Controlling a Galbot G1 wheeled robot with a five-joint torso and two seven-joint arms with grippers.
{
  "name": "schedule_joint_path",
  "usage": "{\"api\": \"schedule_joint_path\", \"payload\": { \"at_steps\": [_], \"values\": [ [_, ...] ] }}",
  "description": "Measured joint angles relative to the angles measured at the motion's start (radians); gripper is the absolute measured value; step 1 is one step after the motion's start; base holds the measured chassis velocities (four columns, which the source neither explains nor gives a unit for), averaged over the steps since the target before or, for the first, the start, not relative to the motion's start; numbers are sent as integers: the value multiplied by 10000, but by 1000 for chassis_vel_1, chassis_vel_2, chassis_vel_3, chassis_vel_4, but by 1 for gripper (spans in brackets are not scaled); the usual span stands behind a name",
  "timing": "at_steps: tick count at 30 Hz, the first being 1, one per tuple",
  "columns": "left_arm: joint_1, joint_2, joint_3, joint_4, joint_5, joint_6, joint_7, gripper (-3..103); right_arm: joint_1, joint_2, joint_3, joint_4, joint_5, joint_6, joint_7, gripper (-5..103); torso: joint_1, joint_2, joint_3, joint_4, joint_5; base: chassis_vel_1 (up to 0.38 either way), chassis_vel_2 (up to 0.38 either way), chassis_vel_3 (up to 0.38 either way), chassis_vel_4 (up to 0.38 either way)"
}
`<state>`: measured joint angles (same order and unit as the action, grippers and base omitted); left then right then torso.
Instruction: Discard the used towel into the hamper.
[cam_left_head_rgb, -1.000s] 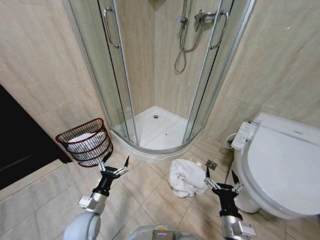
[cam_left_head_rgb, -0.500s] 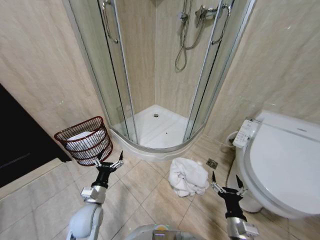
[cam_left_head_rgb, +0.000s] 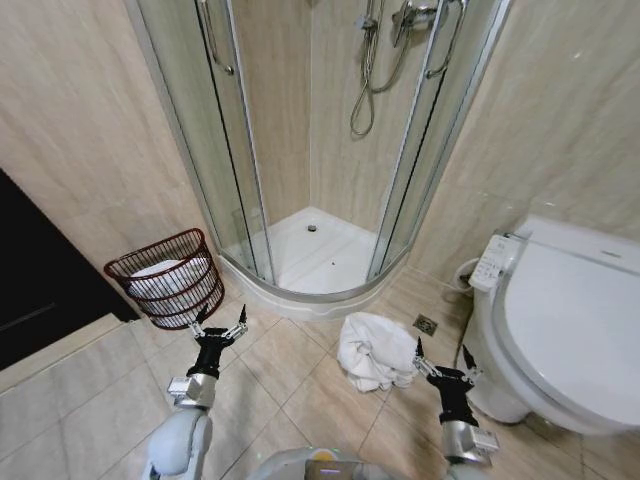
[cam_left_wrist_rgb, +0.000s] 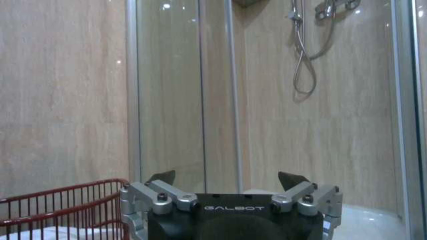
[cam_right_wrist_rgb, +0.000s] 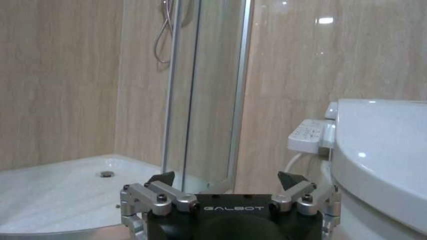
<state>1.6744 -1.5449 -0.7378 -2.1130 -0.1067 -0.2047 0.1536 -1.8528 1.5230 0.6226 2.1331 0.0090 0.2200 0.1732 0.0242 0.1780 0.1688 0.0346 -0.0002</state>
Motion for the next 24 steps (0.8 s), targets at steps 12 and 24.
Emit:
{"api": "schedule_joint_path", "payload": {
  "at_steps": [12,24],
  "values": [
    [512,-15,-263,-921,-324,-226,-308,100,-66,-94,-111,42,-203,193,25,100,-110,-368,-252,-1,0,0,0,0,0],
    [918,-213,-306,-865,-242,-621,67,100,185,-64,-103,138,-268,-279,-116,100,-111,-337,-227,-1,2,0,0,0,0]
  ]
}}
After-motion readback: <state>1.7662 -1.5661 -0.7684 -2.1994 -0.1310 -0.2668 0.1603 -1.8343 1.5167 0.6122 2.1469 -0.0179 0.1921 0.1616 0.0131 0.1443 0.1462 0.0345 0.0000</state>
